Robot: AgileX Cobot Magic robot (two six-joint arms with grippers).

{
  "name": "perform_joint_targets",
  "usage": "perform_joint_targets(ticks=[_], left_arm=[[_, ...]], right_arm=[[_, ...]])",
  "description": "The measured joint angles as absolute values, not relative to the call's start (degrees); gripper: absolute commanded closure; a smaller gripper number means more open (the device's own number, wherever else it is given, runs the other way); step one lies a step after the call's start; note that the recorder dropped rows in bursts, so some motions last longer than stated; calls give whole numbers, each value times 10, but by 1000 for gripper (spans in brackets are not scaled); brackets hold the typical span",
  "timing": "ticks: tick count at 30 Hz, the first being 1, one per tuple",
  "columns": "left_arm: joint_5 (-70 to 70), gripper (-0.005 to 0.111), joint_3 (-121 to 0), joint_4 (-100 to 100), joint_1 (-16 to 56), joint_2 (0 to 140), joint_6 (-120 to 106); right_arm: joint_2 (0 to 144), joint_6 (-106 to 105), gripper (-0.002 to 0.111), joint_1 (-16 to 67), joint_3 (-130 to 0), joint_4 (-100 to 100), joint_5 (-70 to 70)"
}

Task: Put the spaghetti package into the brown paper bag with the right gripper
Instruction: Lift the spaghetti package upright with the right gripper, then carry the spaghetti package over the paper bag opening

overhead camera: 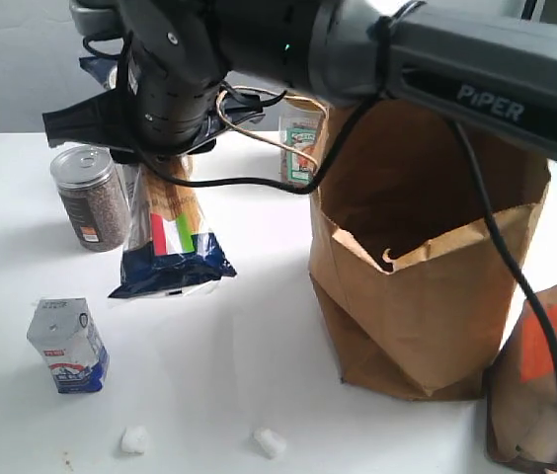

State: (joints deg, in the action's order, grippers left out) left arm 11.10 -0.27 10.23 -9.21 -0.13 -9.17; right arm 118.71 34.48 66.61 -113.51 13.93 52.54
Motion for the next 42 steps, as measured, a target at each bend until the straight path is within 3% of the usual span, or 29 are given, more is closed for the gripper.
perform_joint_targets(ticks=[30, 42], left_arm=[[111, 107, -3, 102, -92, -1, -92], [111, 107, -3, 102, -92, -1, -92]], right_arm=[[1049, 339, 108, 713, -1135, 225, 534], [943, 337, 108, 714, -1130, 424, 588]])
